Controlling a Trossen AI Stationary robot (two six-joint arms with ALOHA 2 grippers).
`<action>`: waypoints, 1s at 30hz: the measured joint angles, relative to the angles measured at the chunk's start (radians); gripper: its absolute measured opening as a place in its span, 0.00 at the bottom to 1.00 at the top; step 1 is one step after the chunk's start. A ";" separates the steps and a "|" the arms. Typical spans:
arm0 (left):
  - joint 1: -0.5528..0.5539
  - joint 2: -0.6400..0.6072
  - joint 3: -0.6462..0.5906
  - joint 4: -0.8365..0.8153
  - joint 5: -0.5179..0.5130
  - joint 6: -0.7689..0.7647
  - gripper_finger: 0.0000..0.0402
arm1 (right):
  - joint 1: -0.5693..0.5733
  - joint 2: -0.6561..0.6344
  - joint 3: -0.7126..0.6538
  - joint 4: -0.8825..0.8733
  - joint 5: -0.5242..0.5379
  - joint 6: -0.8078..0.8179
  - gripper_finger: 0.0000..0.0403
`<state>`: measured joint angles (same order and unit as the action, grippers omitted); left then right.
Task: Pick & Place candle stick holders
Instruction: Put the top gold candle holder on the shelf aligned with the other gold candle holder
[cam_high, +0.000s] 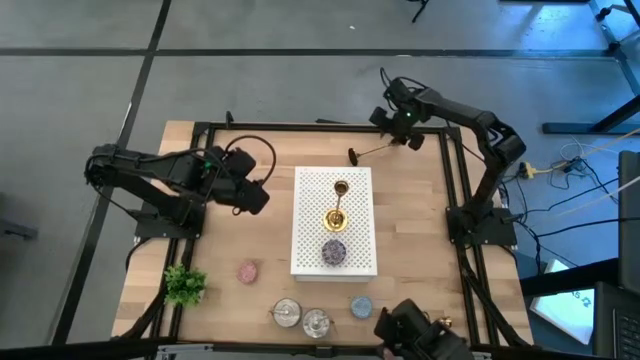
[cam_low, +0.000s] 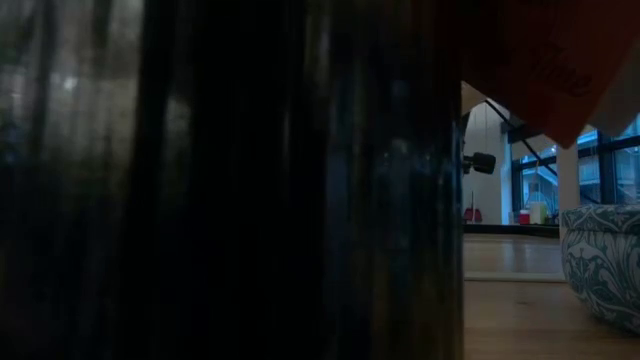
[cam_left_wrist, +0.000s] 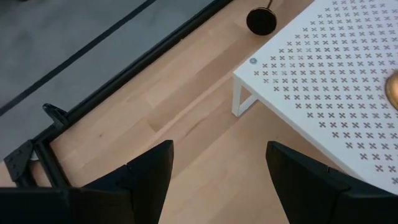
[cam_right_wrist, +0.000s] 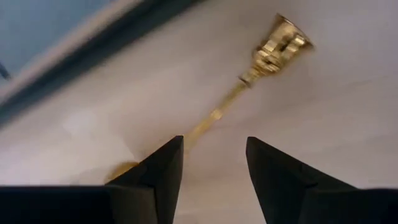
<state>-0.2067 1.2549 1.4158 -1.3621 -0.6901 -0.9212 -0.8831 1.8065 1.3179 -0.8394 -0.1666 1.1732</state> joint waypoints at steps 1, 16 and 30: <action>-0.004 0.000 0.000 0.000 -0.002 -0.004 0.63 | 0.004 0.000 0.000 0.009 0.010 0.020 0.44; -0.054 0.000 0.000 -0.001 -0.026 -0.037 0.63 | 0.015 0.000 -0.083 0.075 0.009 0.183 0.44; -0.056 0.000 0.000 -0.001 -0.024 -0.037 0.63 | 0.036 0.003 -0.195 0.222 0.006 0.259 0.44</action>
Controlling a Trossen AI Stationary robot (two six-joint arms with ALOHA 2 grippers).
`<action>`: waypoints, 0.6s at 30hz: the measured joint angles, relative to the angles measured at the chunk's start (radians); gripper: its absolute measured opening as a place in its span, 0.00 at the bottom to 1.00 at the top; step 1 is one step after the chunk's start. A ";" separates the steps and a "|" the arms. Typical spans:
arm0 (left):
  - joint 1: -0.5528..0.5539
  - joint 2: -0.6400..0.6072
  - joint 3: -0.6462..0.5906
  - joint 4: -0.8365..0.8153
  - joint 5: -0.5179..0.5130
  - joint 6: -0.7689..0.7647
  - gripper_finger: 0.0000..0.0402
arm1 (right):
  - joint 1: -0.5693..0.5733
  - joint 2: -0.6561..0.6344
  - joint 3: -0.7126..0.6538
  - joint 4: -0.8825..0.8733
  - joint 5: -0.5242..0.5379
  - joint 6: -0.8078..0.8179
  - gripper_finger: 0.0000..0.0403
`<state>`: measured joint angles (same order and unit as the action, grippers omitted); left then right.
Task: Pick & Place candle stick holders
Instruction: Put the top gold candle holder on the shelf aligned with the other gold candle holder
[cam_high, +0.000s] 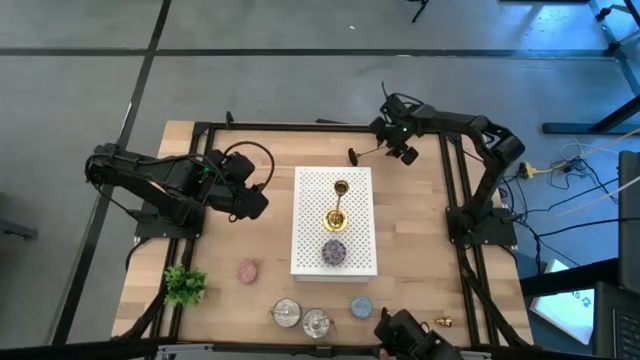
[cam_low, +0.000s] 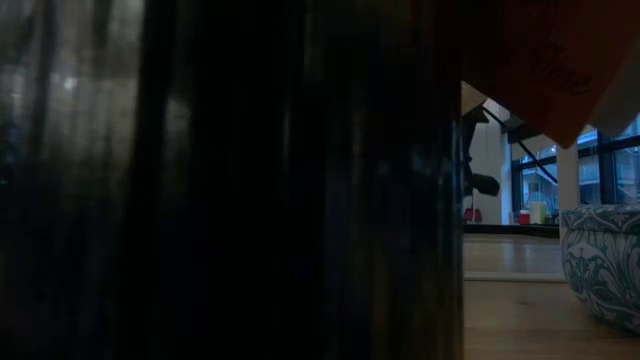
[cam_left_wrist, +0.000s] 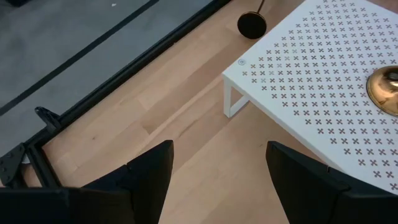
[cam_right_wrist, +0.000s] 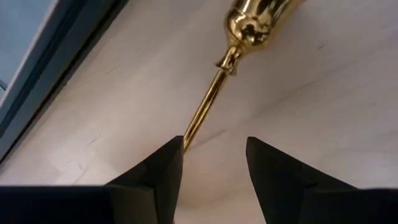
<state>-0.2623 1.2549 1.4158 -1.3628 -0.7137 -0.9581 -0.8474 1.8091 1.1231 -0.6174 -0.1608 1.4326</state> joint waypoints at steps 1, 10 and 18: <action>0.000 0.000 0.000 0.000 0.003 0.000 0.63 | 0.000 0.008 -0.001 0.003 0.000 0.000 0.44; 0.000 0.000 0.000 -0.002 0.021 0.002 0.63 | 0.016 0.079 -0.001 0.083 -0.039 0.012 0.44; 0.000 0.000 0.000 -0.002 0.035 -0.006 0.63 | 0.035 0.084 0.000 0.076 -0.046 0.060 0.36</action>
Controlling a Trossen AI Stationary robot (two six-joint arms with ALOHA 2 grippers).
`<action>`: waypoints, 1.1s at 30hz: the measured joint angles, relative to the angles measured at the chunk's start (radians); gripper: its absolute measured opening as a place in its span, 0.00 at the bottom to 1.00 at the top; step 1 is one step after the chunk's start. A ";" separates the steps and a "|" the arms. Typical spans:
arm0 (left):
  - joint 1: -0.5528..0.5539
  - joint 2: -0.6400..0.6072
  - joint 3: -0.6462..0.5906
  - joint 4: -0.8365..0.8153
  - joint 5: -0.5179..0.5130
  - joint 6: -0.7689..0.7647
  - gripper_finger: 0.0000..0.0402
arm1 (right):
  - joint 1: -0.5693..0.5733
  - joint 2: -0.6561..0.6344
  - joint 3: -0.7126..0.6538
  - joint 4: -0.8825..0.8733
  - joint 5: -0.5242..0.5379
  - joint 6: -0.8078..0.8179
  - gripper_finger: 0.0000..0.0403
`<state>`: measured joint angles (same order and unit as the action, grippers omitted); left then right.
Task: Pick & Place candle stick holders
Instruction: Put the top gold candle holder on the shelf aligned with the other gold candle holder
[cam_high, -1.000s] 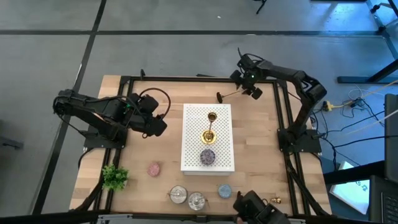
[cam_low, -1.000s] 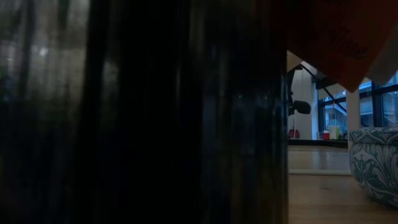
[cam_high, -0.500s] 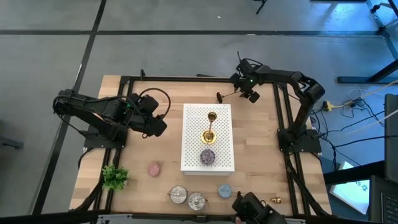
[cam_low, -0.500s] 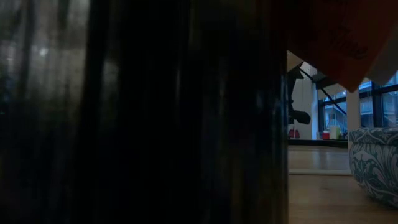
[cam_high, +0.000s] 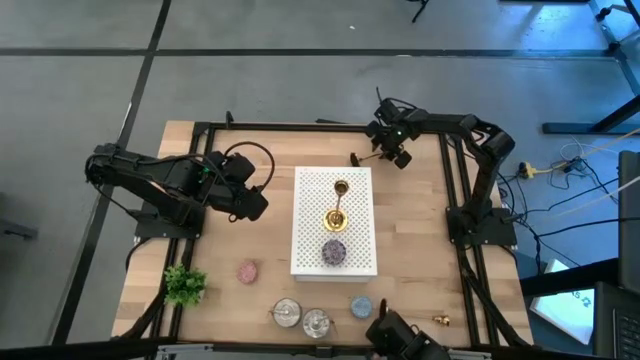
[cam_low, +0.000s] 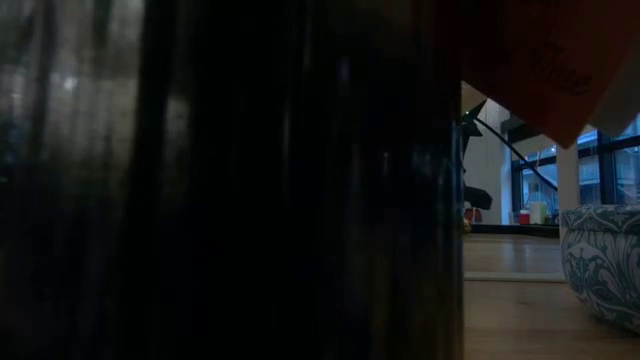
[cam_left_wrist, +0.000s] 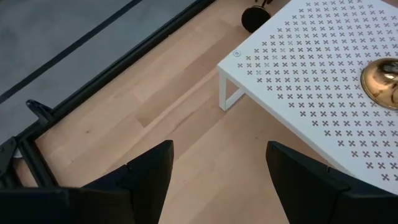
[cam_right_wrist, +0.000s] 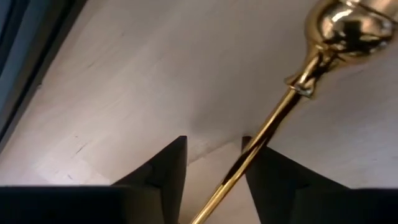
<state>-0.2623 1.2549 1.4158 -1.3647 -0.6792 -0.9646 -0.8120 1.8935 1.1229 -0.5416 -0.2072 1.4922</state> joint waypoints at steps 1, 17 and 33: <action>0.000 0.000 0.000 0.000 0.000 0.000 0.63 | 0.000 0.000 0.000 -0.002 -0.003 -0.004 0.33; 0.000 0.000 0.000 0.000 -0.019 0.017 0.63 | 0.014 0.004 0.049 -0.021 -0.070 -0.194 0.05; 0.000 0.056 0.000 0.000 -0.005 -0.027 0.63 | 0.022 -0.217 0.150 -0.043 0.177 -0.352 0.04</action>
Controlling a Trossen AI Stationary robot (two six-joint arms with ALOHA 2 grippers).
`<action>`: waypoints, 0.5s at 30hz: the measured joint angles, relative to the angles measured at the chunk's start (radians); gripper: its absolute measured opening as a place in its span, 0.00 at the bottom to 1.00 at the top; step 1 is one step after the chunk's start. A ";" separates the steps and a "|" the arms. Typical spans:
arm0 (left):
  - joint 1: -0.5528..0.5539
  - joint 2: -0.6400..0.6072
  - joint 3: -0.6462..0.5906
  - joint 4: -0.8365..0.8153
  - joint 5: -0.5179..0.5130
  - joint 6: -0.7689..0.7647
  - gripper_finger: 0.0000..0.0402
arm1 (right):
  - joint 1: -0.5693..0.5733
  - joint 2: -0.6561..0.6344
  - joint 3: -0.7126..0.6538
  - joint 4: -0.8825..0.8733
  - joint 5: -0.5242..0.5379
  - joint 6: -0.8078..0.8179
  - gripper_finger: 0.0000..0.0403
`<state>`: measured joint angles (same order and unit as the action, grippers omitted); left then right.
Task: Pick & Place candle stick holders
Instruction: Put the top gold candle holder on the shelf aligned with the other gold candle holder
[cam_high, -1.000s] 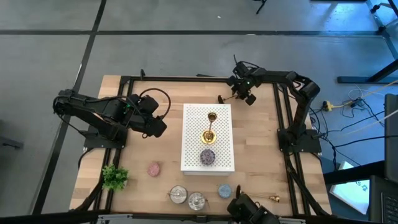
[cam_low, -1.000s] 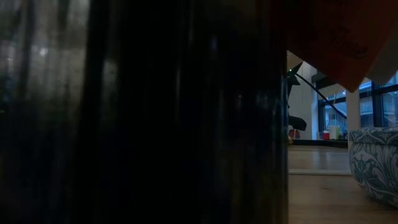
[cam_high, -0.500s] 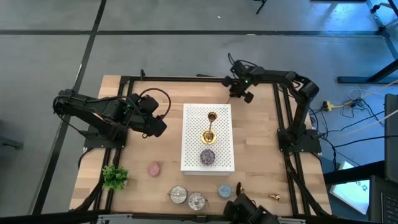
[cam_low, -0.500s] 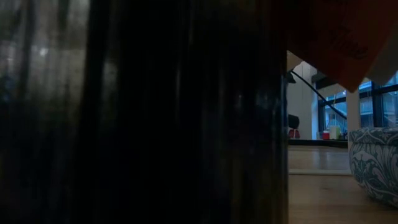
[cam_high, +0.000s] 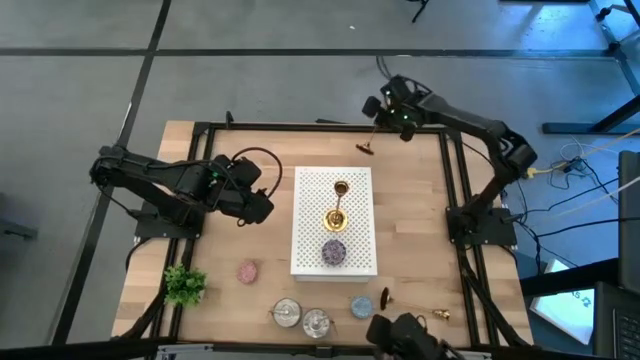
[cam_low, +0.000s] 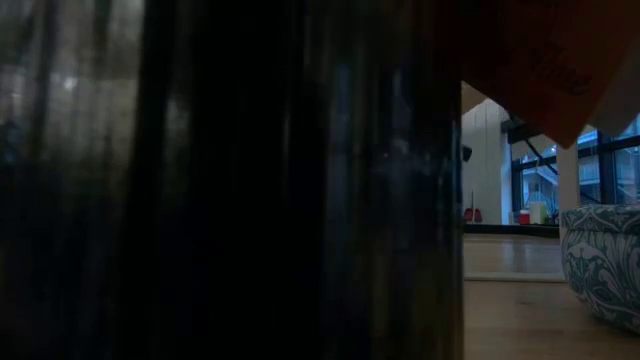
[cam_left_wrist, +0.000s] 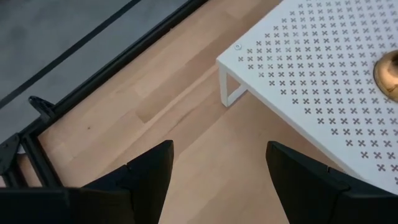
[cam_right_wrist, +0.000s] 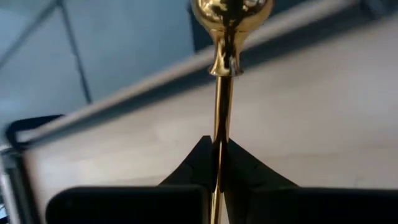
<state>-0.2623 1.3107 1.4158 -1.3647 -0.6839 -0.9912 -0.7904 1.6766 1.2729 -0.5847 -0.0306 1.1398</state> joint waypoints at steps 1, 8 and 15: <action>0.000 0.001 0.000 0.000 -0.007 -0.006 0.63 | -0.001 -0.018 0.004 0.006 0.010 -0.017 0.04; 0.003 -0.021 0.000 0.000 -0.044 0.000 0.63 | -0.011 -0.153 0.033 0.095 0.036 -0.124 0.04; 0.102 -0.146 0.000 0.158 0.032 0.157 0.63 | 0.009 -0.267 0.054 0.282 -0.106 -0.277 0.04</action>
<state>-0.1603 1.1646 1.4158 -1.2068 -0.6521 -0.8340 -0.7814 1.4099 1.3273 -0.3029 -0.1368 0.8629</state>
